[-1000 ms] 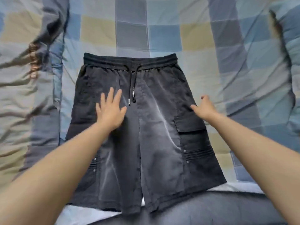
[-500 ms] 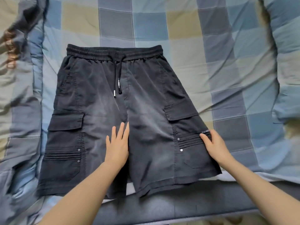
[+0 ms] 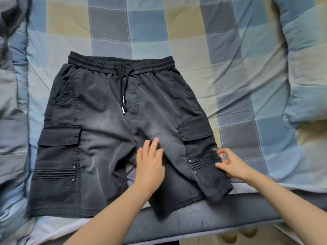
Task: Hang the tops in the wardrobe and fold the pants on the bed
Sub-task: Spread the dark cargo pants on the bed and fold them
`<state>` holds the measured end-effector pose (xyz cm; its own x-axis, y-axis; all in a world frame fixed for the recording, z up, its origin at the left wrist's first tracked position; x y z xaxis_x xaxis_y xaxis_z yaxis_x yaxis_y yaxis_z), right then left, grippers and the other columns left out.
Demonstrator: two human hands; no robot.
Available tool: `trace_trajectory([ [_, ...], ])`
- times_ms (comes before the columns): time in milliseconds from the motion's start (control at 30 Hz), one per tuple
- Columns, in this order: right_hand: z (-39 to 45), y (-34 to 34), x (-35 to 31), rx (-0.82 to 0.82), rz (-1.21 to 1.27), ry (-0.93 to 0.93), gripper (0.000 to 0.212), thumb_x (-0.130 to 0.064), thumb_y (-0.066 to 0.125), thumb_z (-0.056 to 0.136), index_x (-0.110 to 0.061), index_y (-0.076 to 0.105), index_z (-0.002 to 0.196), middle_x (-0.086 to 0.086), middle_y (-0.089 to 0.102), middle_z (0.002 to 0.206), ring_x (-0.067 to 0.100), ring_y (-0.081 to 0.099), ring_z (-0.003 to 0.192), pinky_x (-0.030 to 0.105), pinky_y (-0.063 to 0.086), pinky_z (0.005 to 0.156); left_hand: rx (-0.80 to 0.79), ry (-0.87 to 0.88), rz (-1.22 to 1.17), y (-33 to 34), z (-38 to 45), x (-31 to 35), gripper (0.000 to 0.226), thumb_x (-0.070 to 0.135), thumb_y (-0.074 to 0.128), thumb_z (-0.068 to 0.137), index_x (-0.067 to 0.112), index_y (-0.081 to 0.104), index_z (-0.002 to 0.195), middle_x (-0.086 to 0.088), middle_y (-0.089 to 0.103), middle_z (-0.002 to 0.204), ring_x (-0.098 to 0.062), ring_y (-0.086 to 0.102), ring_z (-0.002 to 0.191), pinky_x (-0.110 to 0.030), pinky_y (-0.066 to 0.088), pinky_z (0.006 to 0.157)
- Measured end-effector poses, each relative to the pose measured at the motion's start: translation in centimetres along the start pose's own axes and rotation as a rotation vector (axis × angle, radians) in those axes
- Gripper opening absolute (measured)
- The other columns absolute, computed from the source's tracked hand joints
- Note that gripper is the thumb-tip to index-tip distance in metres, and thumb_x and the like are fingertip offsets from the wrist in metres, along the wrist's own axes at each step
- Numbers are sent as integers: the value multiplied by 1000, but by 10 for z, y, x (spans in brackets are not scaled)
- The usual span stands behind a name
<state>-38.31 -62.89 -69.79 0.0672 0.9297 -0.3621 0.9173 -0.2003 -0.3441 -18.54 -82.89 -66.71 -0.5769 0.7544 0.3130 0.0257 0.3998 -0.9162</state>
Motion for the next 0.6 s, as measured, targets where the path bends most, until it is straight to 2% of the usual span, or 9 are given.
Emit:
trace_trajectory([
  [33,-8,10,-22,-35,0,-105,34,0,55,91,-14,46,121,1,34,53,11,30,41,22,29,40,24,39,-187,-3,6,15,40,17,58,73,9,64,112,-10,53,138,-34,51,125,-45,46,100],
  [67,-20,21,-42,-75,-5,-197,34,2,54,91,-15,49,120,0,33,54,9,31,42,22,31,41,-53,-34,-421,-2,13,25,34,17,53,83,11,63,115,-6,57,131,-26,55,119,-38,46,99],
  [100,-32,31,-59,-120,-13,-274,32,3,53,91,-14,52,117,0,32,57,8,31,43,21,33,42,-202,-204,-672,5,17,32,28,22,50,93,15,61,118,-3,60,125,-20,58,111,-33,46,98],
  [167,-56,54,-83,-244,-62,-388,22,3,53,90,-12,52,108,-2,32,61,6,32,49,21,35,49,-471,-614,-1161,26,12,48,29,39,48,99,19,60,116,-3,65,115,-17,66,88,-35,53,90],
  [233,-78,70,-97,-380,-141,-460,19,-1,56,90,-11,43,101,-5,38,65,4,33,55,19,36,58,-601,-849,-1420,35,6,62,40,51,48,96,17,59,114,-4,67,106,-17,66,64,-34,57,71],
  [333,-96,76,-112,-492,-253,-477,29,-9,60,90,-12,33,99,-1,47,78,2,38,61,18,39,63,-669,-867,-1460,37,4,59,50,57,63,85,15,64,111,-4,70,96,-16,65,55,-30,55,60],
  [433,-90,71,-127,-473,-382,-498,36,-13,64,87,-19,28,89,1,51,85,9,42,77,27,42,81,-666,-803,-1468,38,2,50,59,68,73,70,20,71,105,-4,74,102,-24,73,79,-35,60,70],
  [500,-85,74,-136,-493,-480,-533,37,-18,65,85,-22,28,87,2,53,87,15,47,83,33,44,84,-675,-767,-1439,36,2,42,55,73,74,62,25,75,89,-3,75,100,-27,71,89,-41,60,81],
  [600,-87,92,-148,-549,-620,-623,30,-20,63,87,-25,35,92,-4,62,88,16,55,80,32,46,78,-676,-741,-1448,32,2,29,44,70,73,67,26,70,66,-3,73,79,-25,65,76,-37,55,80],
])
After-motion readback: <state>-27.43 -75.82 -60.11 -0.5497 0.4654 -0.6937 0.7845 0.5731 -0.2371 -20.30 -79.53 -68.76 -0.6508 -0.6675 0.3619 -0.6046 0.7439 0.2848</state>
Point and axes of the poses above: each hand's wrist, its own z-axis towards the middle knuckle, its own y-axis out of the palm, x = y × z, the point moved 8 cm from there along z, towards the middle knuckle
